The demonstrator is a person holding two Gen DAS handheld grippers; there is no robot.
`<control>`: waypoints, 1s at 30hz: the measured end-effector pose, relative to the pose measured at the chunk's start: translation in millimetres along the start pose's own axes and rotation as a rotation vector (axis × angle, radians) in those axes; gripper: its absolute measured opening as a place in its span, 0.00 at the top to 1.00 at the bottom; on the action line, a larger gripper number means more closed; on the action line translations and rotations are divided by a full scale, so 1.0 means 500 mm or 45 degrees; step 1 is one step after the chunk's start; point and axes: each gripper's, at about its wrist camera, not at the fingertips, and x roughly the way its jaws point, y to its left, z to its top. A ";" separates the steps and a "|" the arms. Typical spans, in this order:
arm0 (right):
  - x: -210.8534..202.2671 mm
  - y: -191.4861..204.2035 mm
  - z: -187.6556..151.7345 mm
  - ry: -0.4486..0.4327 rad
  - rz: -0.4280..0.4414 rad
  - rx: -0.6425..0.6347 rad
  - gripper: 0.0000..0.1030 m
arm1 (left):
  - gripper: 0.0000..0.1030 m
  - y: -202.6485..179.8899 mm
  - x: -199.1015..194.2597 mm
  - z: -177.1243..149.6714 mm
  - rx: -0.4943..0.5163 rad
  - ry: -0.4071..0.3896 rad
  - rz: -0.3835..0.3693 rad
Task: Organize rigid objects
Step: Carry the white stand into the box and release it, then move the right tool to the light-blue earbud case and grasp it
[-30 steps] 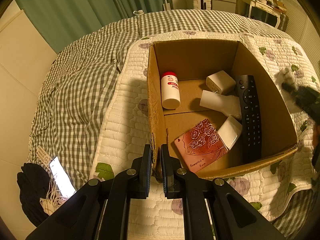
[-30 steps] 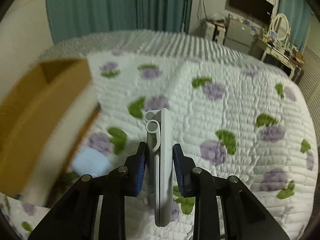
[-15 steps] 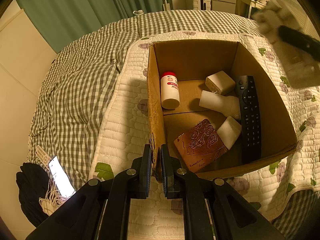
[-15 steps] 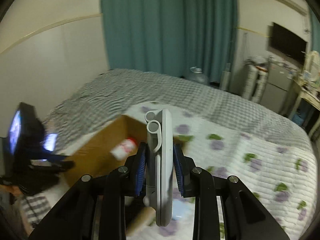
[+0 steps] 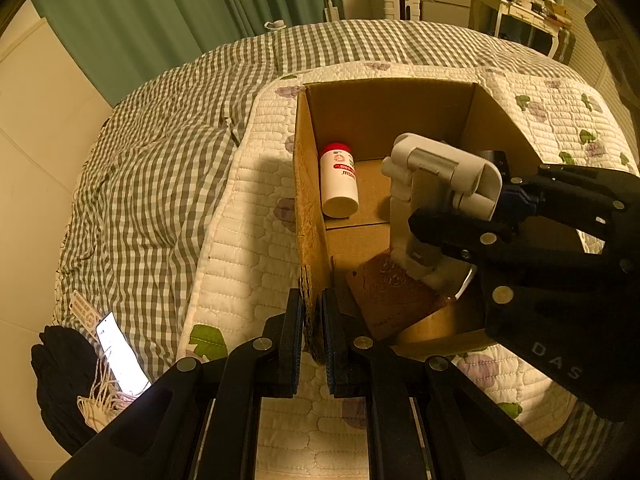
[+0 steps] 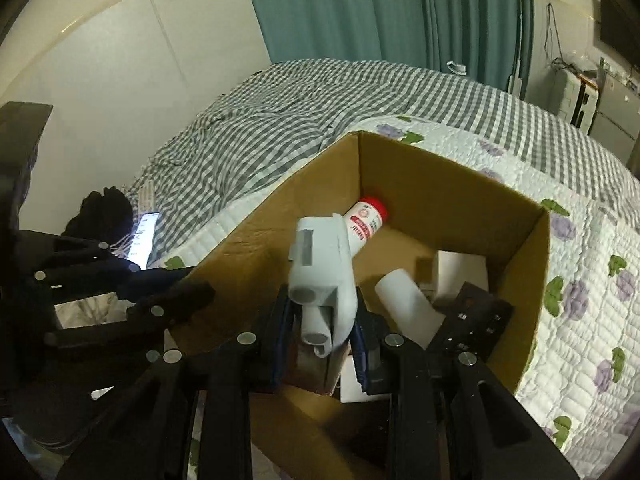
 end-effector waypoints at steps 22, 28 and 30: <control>-0.257 -0.155 0.006 -0.466 -0.505 -0.001 0.16 | 0.92 -0.005 0.001 0.003 0.000 0.007 0.013; -0.244 -0.202 -0.050 -0.400 -0.576 0.005 0.13 | 0.92 -0.005 0.000 0.001 0.002 0.008 0.020; -0.229 -0.222 -0.072 -0.362 -0.574 0.040 0.13 | 0.92 -0.005 0.000 0.000 0.003 0.008 0.024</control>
